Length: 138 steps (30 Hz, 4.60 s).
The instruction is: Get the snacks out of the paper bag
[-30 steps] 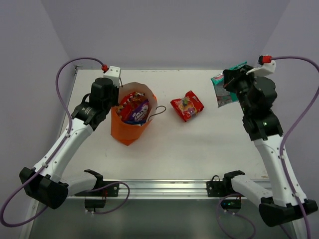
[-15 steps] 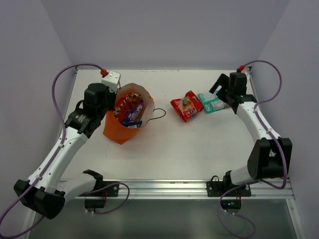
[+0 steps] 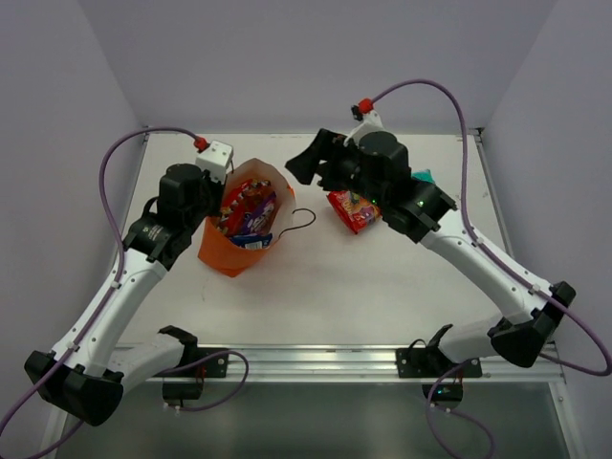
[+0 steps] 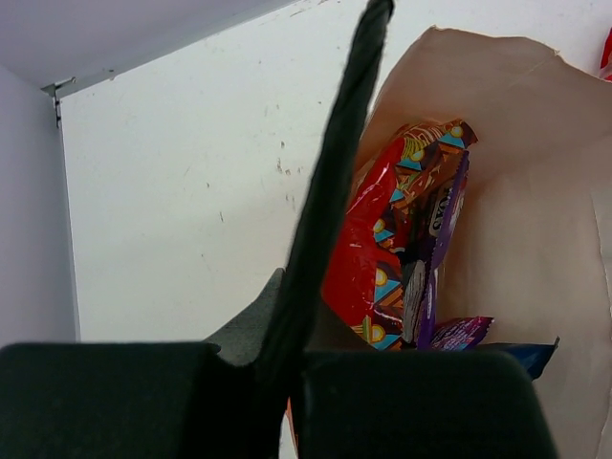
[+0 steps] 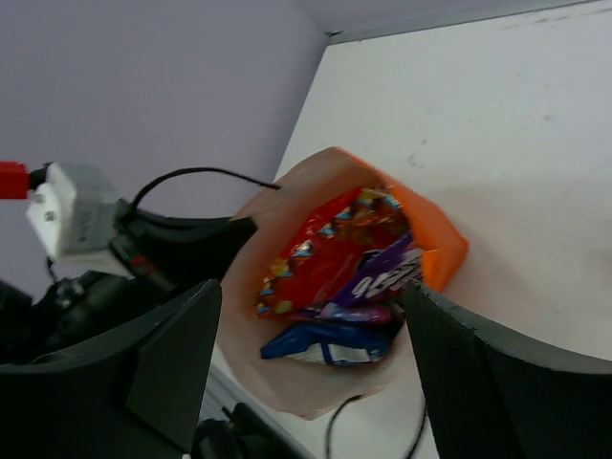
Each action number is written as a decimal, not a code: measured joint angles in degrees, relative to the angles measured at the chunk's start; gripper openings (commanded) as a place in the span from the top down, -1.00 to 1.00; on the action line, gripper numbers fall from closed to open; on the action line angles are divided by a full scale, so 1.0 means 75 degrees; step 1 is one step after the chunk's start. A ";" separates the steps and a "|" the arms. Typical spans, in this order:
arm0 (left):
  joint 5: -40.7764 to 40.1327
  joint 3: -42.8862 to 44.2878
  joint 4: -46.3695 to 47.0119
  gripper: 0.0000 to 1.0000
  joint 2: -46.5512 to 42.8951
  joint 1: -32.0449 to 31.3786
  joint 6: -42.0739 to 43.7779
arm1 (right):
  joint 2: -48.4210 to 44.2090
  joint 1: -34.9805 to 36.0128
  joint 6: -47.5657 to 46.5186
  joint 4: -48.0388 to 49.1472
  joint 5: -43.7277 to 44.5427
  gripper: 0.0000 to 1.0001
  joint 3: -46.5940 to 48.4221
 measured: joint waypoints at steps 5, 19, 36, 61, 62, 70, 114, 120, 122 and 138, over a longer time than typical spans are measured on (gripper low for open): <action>-0.0012 -0.0003 0.0006 1.00 0.0000 0.0000 -0.0020 | 0.1055 0.1139 0.0493 -0.0050 0.0262 -0.56 0.1049; -0.0070 -0.0003 0.0026 1.00 0.0000 0.0003 -0.0274 | 0.3698 0.1699 0.1821 -0.0871 0.0944 -0.42 0.1343; 0.0417 -0.0017 0.0038 1.00 -0.0090 0.0003 -0.0737 | 0.4902 0.1676 0.3281 -0.0898 0.1874 0.25 0.1463; 0.0020 -0.0146 -0.0198 1.00 -0.0108 -0.0003 -0.0746 | 0.2597 0.1571 0.0195 0.0341 0.1507 1.00 0.2069; -0.0038 -0.0146 -0.0198 1.00 -0.0099 -0.0003 -0.0749 | 0.2544 0.1571 0.0079 0.0356 0.1422 1.00 0.2145; -0.0877 -0.0055 -0.0187 1.00 0.0221 0.0000 -0.0804 | 0.1314 0.1271 -0.1110 0.0099 0.0825 1.00 0.2209; -0.0734 -0.0385 0.0216 1.00 -0.0428 0.0248 0.0396 | -0.0119 0.0784 -0.1591 -0.1221 -0.0991 -0.72 0.1207; -0.0493 -0.0385 0.0216 1.00 -0.0428 0.0248 0.0393 | 0.1166 0.1134 -0.0857 -0.0737 -0.1480 -0.65 0.1827; -0.0399 -0.0385 0.0216 1.00 -0.0425 0.0248 0.0391 | 0.1696 0.1247 -0.0469 -0.0580 -0.1614 -0.64 0.1612; 0.0629 -0.0239 0.0216 1.00 -0.0382 -0.0291 -0.0041 | 0.2801 0.1568 0.0982 -0.0743 -0.1518 -0.58 -0.0423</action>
